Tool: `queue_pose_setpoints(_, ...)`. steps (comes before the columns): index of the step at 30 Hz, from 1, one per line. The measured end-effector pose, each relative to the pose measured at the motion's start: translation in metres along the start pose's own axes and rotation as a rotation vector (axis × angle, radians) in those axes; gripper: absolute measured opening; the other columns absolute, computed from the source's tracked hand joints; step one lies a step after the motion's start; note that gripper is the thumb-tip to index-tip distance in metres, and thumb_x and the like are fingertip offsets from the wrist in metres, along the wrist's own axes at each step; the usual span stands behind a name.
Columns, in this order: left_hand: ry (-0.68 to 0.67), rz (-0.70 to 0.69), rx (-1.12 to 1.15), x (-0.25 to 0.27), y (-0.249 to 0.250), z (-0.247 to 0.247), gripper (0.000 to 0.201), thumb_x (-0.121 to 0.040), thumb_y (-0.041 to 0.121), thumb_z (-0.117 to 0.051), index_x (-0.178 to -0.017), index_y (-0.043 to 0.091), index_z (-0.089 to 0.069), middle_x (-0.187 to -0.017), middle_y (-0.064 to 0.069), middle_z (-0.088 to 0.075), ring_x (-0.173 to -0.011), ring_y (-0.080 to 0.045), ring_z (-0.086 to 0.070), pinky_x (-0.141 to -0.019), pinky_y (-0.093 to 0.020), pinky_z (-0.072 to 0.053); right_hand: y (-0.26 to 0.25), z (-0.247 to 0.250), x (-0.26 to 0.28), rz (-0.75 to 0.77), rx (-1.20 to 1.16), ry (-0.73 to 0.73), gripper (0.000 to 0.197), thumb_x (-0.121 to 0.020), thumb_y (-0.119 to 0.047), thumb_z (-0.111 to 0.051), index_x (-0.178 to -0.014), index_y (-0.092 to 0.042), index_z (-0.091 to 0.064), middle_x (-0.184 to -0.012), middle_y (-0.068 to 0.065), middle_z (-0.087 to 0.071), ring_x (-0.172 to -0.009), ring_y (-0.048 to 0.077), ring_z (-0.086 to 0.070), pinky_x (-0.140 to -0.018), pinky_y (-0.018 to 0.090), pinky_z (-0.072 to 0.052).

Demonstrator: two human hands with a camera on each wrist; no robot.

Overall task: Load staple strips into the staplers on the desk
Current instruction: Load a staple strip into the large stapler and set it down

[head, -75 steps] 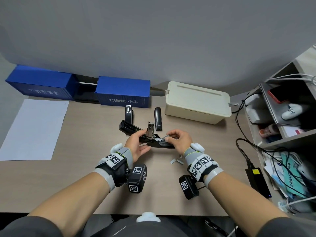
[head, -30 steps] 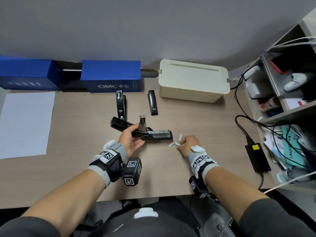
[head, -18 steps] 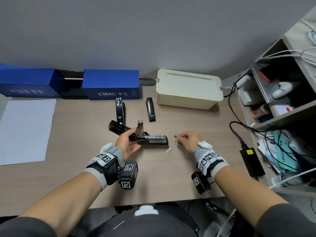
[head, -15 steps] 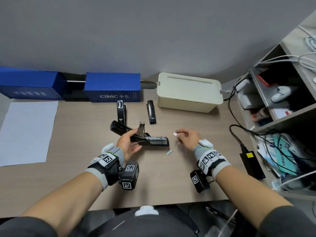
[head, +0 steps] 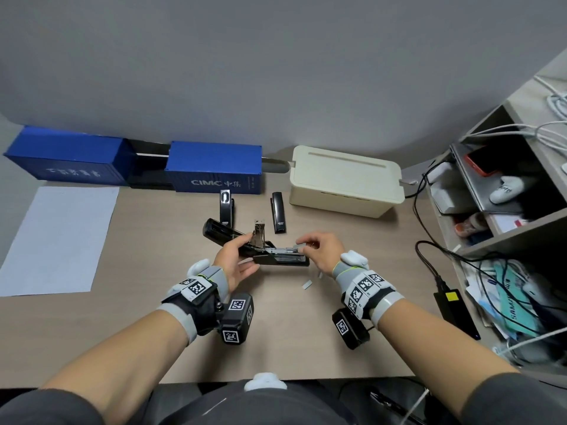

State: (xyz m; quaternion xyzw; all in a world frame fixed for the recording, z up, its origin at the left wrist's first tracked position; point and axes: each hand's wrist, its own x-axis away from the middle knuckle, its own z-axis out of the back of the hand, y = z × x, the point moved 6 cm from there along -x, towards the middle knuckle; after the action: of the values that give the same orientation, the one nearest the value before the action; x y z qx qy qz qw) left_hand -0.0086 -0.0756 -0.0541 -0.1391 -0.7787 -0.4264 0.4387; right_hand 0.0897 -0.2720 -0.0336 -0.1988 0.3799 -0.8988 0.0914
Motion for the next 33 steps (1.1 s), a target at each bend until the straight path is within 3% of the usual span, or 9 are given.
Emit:
queue_pose_setpoints(2, -0.003, -0.001, 0.002, 0.001, 0.0, 0.0, 0.031, -0.086, 0.036, -0.066, -0.112, 0.02, -0.063, -0.116, -0.01, -0.069, -0.1, -0.028, -0.067, -0.084, -0.036, -0.054, -0.002, -0.002, 0.0, 0.009, 0.051, 0.003, 0.017, -0.08, -0.018, -0.071, -0.096, -0.018, -0.075, -0.091, 0.002, -0.062, -0.079, 0.015, -0.058, -0.062, 0.019, -0.046)
queue_pose_setpoints(5, -0.008, 0.0, 0.006, 0.001, -0.001, 0.0, 0.027, -0.087, 0.035, -0.065, -0.109, 0.02, -0.062, -0.114, -0.01, -0.069, -0.101, -0.029, -0.066, -0.087, -0.037, -0.053, -0.003, -0.004, -0.001, 0.021, 0.077, 0.011, 0.016, -0.08, -0.017, -0.071, -0.095, -0.018, -0.075, -0.096, 0.005, -0.064, -0.083, 0.017, -0.06, -0.08, 0.03, -0.05)
queue_pose_setpoints(15, -0.021, 0.01, 0.024, 0.0, -0.003, 0.0, 0.015, -0.09, 0.034, -0.061, -0.095, 0.021, -0.062, -0.1, -0.007, -0.068, -0.097, -0.029, -0.065, -0.093, -0.039, -0.05, 0.003, -0.009, 0.0, 0.039, 0.079, -0.011, 0.016, -0.078, -0.019, -0.073, -0.094, -0.021, -0.076, -0.092, -0.002, -0.057, -0.078, 0.015, -0.057, -0.079, 0.029, -0.048)
queue_pose_setpoints(21, -0.037, 0.007, 0.016, 0.0, -0.003, -0.005, 0.016, -0.089, 0.035, -0.062, -0.097, 0.021, -0.063, -0.105, -0.008, -0.068, -0.102, -0.031, -0.064, -0.093, -0.039, -0.05, 0.01, -0.016, -0.003, 0.024, 0.029, -0.047, 0.024, -0.078, -0.027, -0.074, -0.102, -0.029, -0.074, -0.105, 0.002, -0.061, -0.101, 0.022, -0.056, -0.097, 0.036, -0.045)
queue_pose_setpoints(24, -0.051, 0.001, 0.027, 0.001, 0.0, -0.005, 0.017, -0.089, 0.036, -0.062, -0.098, 0.022, -0.063, -0.105, -0.008, -0.068, -0.105, -0.033, -0.065, -0.094, -0.041, -0.051, 0.016, -0.011, -0.003, -0.023, 0.086, -0.032, 0.046, -0.072, -0.035, -0.077, -0.116, -0.033, -0.065, -0.119, 0.003, -0.056, -0.114, 0.021, -0.05, -0.104, 0.035, -0.039)
queue_pose_setpoints(27, -0.086, 0.009, 0.034, 0.003, 0.002, -0.007, 0.02, -0.089, 0.039, -0.063, -0.101, 0.023, -0.064, -0.107, -0.007, -0.068, -0.103, -0.034, -0.066, -0.087, -0.041, -0.053, 0.019, -0.01, 0.002, -0.098, -0.019, -0.116, 0.06, -0.073, -0.031, -0.079, -0.128, -0.022, -0.056, -0.115, 0.002, -0.059, -0.101, 0.014, -0.059, -0.092, 0.026, -0.045)
queue_pose_setpoints(30, -0.154, 0.011, 0.012, 0.003, 0.003, -0.009, 0.03, -0.089, 0.045, -0.063, -0.108, 0.022, -0.065, -0.113, -0.007, -0.069, -0.108, -0.035, -0.065, -0.088, -0.046, -0.054, 0.017, -0.017, 0.009, -0.205, -0.362, -0.246, 0.046, -0.082, -0.004, -0.07, -0.124, 0.001, -0.054, -0.09, 0.008, -0.065, -0.064, 0.011, -0.068, -0.061, 0.02, -0.055)
queue_pose_setpoints(33, -0.21, -0.048, -0.058, 0.0, 0.006, -0.01, 0.035, -0.093, 0.048, -0.058, -0.116, 0.023, -0.063, -0.122, -0.002, -0.067, -0.116, -0.029, -0.062, -0.102, -0.05, -0.046, 0.02, -0.017, 0.007, -0.299, -0.596, -0.227, 0.045, -0.081, 0.01, -0.065, -0.124, 0.007, -0.052, -0.087, 0.011, -0.065, -0.065, 0.024, -0.067, -0.067, 0.026, -0.06)
